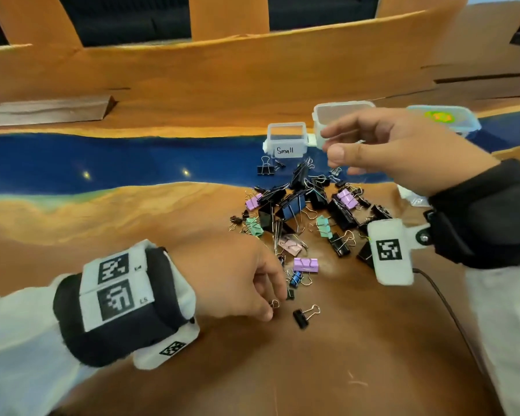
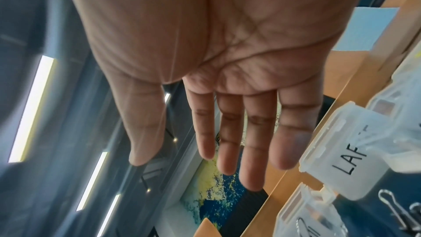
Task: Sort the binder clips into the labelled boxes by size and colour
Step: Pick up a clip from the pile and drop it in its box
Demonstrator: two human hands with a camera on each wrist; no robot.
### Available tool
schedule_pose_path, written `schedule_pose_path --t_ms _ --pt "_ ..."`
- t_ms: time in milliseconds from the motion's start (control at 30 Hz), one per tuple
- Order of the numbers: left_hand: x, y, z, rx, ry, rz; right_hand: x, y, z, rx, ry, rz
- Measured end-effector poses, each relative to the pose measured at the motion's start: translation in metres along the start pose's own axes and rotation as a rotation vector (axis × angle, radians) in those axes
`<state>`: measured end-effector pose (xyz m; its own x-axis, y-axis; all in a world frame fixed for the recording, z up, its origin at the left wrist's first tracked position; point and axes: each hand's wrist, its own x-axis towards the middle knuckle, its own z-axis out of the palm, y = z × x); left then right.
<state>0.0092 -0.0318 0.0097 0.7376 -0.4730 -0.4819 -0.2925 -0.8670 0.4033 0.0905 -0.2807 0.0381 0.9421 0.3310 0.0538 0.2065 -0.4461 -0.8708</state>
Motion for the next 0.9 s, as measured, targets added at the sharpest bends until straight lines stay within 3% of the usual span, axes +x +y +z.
schedule_pose_path --t_ms 233,367,533,667,767,900 --pt "0.012 0.002 0.006 0.176 -0.006 -0.021 0.002 -0.003 0.008 0.011 -0.02 0.001" --pt "0.01 -0.002 -0.017 -0.161 0.02 0.087 -0.009 -0.001 0.023 0.06 -0.054 -0.034" --pt "0.021 0.0 -0.034 -0.794 0.374 0.203 -0.019 0.003 0.038 0.166 -0.191 -0.071" --pt "0.035 -0.002 -0.028 -1.153 0.452 0.215 -0.015 0.007 0.039 0.272 -0.136 -0.081" --pt "0.038 0.0 -0.024 -1.236 0.491 0.221 -0.014 0.01 0.041 0.29 -0.088 -0.091" --pt "0.04 0.005 -0.023 -1.11 0.626 0.19 -0.013 0.01 0.043 0.341 -0.08 -0.082"
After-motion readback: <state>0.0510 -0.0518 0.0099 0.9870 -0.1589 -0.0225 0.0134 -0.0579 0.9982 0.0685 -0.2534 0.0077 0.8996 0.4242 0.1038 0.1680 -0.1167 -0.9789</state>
